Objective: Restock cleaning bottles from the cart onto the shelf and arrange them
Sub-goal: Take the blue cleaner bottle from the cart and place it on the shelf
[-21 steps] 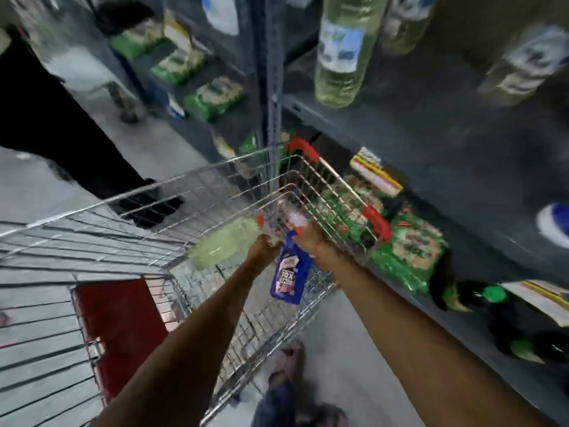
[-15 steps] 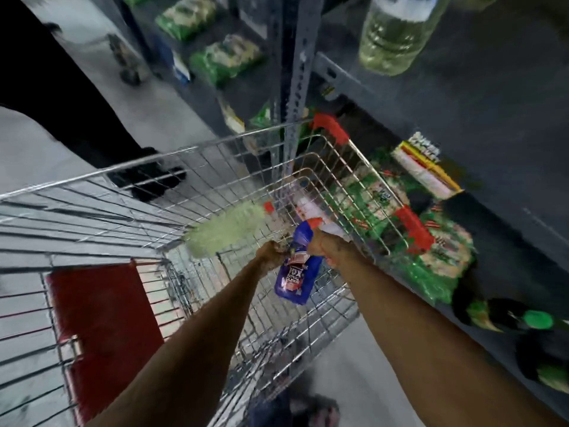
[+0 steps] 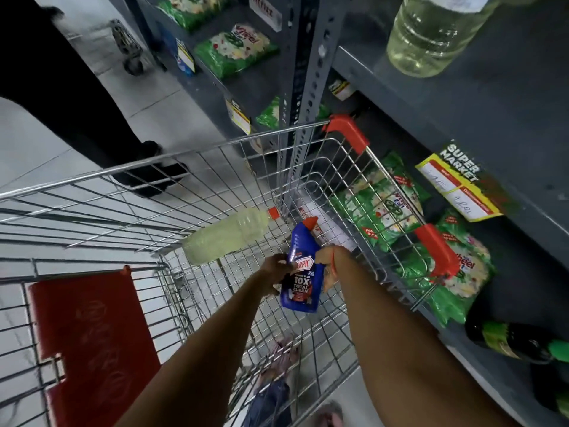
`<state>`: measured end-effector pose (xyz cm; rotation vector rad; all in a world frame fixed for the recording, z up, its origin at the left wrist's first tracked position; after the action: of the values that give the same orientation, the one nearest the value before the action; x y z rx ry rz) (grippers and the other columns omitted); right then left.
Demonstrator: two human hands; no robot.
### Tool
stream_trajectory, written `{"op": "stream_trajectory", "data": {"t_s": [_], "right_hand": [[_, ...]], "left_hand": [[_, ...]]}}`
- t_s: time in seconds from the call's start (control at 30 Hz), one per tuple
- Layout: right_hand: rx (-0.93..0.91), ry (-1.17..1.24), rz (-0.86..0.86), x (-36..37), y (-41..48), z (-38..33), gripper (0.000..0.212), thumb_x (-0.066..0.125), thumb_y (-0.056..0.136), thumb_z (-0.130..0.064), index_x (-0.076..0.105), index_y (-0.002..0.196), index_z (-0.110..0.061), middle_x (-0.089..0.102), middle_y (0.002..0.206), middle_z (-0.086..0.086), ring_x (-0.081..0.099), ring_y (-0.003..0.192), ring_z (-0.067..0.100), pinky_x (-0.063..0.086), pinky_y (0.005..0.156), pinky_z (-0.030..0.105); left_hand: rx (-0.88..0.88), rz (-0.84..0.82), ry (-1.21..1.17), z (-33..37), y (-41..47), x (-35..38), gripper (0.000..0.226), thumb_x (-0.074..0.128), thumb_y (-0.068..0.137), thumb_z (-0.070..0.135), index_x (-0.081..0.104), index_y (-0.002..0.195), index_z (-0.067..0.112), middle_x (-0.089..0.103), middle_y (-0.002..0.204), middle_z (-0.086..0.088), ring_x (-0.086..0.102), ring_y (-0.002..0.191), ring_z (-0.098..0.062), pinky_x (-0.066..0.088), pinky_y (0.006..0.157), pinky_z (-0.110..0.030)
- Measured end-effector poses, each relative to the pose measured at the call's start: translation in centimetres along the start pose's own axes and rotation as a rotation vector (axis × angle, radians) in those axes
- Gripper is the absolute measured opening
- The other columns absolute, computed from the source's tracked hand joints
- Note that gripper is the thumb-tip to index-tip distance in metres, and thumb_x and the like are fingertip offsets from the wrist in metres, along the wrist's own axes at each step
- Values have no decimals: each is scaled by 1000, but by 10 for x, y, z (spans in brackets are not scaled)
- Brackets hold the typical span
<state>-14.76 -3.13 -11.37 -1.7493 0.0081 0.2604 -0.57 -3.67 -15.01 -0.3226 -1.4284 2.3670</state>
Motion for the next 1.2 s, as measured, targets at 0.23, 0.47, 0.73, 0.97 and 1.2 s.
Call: {"op": "stream_trajectory", "data": {"t_s": [0.23,0.47,0.73,0.97,1.2], "right_hand": [[-211,52,-73,-24,-55,-26,35,54,90,-10,47,124,-7,55,131,18,54,119,38,47,91,56],[-770,225,-43,-88,-199,-47,17,54,92,-12,58,108,-8,62,101,12,57,93,23,51,79,34],[-1203,390,118,-187,-391,70,28,51,93,-11,49,120,-16,58,115,1,57,98,6,51,71,16],[-1289,614,398,-291,-469,244,28,50,92,-5,51,118,-15,62,111,1,61,93,5,54,80,29],[-1251,758,674,-379,-495,422,25,49,93,-9,57,106,-29,65,102,-16,62,90,-3,52,73,24]], "left_hand": [[299,27,-38,66,-50,-15,34,56,94,13,51,127,8,62,119,-17,63,99,-28,56,67,-35],[735,82,-177,145,-202,12,20,58,92,9,61,104,25,69,99,7,68,84,-8,59,68,-28],[1090,71,-183,163,-382,136,31,53,91,-2,54,122,-1,65,119,-14,66,103,-22,56,87,-39],[1276,-206,-14,155,-463,310,31,65,85,0,64,115,9,73,105,2,69,93,-7,58,80,-27],[1304,-502,151,114,-495,496,33,63,87,-3,61,120,-1,69,114,-13,65,99,-16,57,89,-35]]}}
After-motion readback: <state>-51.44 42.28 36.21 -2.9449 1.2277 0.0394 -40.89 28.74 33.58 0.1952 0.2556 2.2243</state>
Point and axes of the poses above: each hand's wrist, its own y-axis towards the middle knuckle, its own x-axis out of the palm, z = x × y, the point moved 8 cm from there along y, towards the middle knuckle
